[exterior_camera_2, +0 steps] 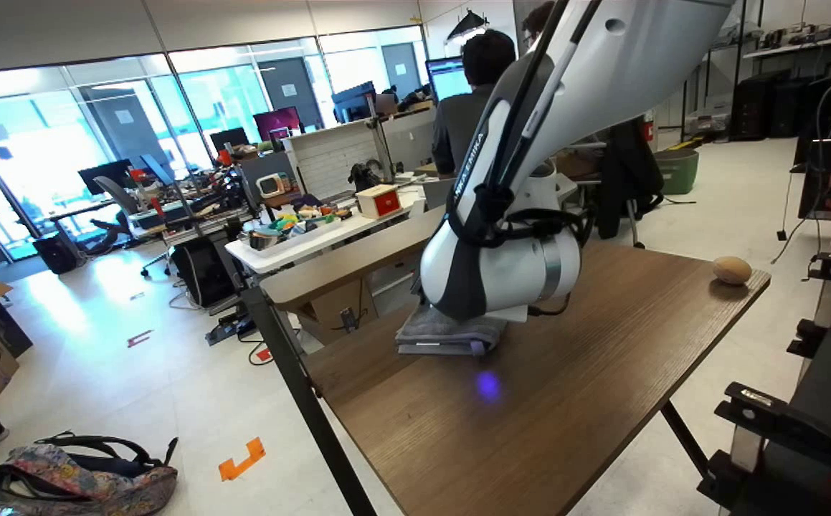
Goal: Wipe the table with the towel then move the plush toy
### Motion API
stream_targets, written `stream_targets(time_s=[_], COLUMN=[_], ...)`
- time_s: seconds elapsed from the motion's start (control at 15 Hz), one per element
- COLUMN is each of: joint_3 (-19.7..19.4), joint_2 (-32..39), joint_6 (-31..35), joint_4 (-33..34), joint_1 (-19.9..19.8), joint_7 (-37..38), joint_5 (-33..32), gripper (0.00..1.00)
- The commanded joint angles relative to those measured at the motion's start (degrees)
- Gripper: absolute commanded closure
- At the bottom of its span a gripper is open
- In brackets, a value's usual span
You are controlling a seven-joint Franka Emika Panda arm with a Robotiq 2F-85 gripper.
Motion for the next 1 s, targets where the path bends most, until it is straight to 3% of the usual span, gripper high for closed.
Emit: stream_targets(time_s=[0.0,0.2,0.4,0.53,0.73,0.93], joint_3=[3.6,7.8,9.5,9.2,4.7,2.8], joint_2=[2.6,0.5,-1.1,-2.3,-4.2,-7.1], joint_6=[-7.9,-10.7,-14.3,-17.2,-21.0,-23.4], joint_4=[3.7,1.6,-0.3,-1.5,-4.8,-9.7], joint_1=[0.0,-1.4,-1.7,-1.6,-1.3,-3.2], joint_7=[2.0,1.3,1.2,1.8,3.7,3.4], joint_5=[0.8,-0.8,-1.0,-0.8,-1.1,-1.9], gripper=[0.00,0.00,0.00,0.00,0.00,0.00])
